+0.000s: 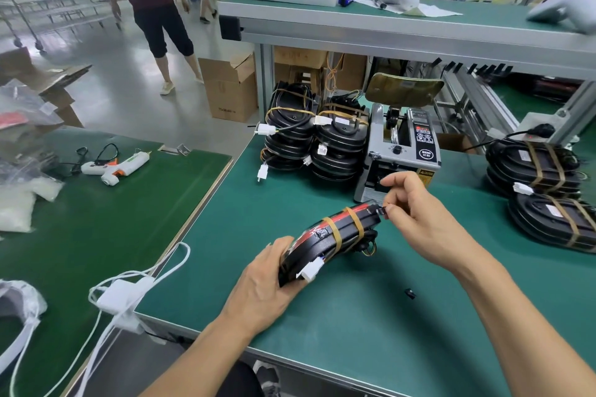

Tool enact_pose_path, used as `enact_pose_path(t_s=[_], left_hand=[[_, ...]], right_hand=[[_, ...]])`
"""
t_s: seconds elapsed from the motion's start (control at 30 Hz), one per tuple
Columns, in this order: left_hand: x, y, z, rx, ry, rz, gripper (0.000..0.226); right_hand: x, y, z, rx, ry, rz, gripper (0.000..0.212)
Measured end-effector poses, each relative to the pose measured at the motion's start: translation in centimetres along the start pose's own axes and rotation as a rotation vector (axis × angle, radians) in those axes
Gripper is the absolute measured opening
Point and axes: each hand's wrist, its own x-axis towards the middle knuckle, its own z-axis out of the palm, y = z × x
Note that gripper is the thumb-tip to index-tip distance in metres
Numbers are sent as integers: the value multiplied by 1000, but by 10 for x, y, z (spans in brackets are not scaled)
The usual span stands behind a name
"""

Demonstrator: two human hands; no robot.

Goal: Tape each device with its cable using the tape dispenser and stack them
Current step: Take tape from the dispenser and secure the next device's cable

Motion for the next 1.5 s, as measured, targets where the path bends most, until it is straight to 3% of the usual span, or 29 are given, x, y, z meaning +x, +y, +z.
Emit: enact_pose_path(t_s=[0.2,0.57,1.03,1.5], left_hand=[[0,-3,1,13,-11,5,44],[1,-4,2,10,2,10,47],[1,-6,3,18,-15,4,45],[0,-3,1,8,-13,-1,46]], right_hand=[[12,-12,-6,-103,-110,-78,34],[11,-7,3,-23,-13,-46,31],[7,-3,2,7,-19,-88,34],[10,-9,3,-141,-14,-86,36]])
